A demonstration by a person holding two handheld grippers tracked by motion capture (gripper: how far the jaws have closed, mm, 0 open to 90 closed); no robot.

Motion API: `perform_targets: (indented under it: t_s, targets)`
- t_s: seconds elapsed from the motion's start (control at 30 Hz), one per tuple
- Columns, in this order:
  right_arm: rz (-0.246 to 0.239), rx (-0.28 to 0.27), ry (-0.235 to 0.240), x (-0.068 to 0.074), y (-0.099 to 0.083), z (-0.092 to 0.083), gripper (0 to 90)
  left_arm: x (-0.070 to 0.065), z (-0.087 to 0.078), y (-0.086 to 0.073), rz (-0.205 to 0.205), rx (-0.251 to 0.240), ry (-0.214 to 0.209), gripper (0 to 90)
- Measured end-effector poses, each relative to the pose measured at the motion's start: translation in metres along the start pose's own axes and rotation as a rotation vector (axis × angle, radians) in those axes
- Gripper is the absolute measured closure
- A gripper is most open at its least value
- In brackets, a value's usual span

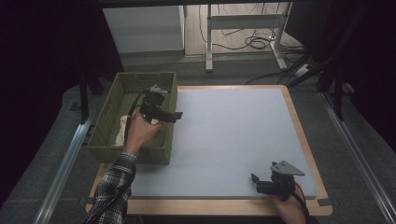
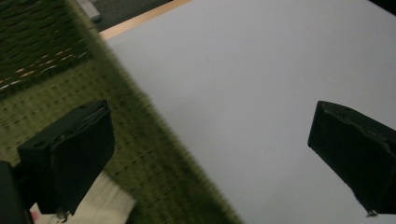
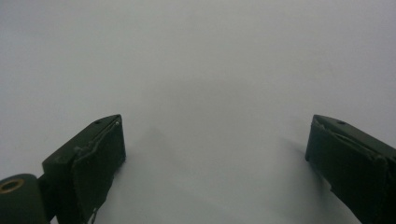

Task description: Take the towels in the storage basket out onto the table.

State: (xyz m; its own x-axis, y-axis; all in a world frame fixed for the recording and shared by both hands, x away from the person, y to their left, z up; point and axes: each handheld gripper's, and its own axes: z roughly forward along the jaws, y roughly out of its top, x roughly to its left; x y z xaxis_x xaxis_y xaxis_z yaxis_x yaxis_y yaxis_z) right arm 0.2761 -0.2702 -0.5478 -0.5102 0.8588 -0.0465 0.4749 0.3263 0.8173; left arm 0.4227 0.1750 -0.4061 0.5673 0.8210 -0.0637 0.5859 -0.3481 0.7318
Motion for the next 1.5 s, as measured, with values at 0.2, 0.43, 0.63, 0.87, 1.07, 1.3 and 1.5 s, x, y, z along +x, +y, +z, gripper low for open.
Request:
perform_targets:
  t_s: [0.2,0.43,0.63,0.87,1.07,1.3,1.5]
  targets:
    - [0.0,0.001,-0.001,0.0,0.0,0.0,5.0,0.024,-0.004,-0.009,-0.032,0.009,0.06,1.7]
    - [0.0,0.0,0.0,0.0,0.0,0.0,5.1,0.051,-0.004,-0.021,-0.085,0.023,0.084,1.2]
    - [-0.001,0.0,-0.001,0.0,0.0,0.0,5.1,0.079,0.007,-0.036,-0.145,0.11,0.126,1.7]
    - [-0.001,0.0,-0.001,0.0,0.0,0.0,5.1,0.1,0.022,-0.05,-0.186,0.239,0.162,2.6]
    - [-0.001,0.0,-0.001,0.0,0.0,0.0,5.1,0.116,0.041,-0.064,-0.249,0.422,0.165,3.0]
    - [-0.001,0.0,0.0,0.0,0.0,0.0,5.1,0.118,0.058,-0.073,-0.246,0.575,0.183,12.9]
    - [-0.001,0.0,0.0,0.0,0.0,0.0,5.1,0.119,0.054,-0.074,-0.292,0.57,0.2,40.3]
